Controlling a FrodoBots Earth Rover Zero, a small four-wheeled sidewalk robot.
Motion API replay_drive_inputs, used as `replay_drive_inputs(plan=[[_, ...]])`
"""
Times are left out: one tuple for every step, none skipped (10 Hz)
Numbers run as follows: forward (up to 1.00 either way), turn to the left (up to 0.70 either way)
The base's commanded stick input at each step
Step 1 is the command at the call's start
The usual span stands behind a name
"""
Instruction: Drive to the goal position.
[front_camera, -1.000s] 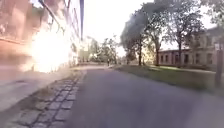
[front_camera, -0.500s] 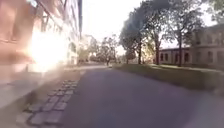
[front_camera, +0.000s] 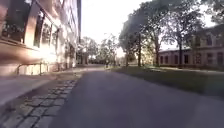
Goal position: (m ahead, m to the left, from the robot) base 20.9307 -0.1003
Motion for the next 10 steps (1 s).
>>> replay_drive_inputs(plan=[[0.70, 0.00], [0.70, 0.00], [0.70, 0.00], [0.70, 0.00], [0.70, 0.00], [0.70, 0.00], [0.70, 0.00], [0.70, 0.00], [0.70, 0.00], [0.70, 0.00]])
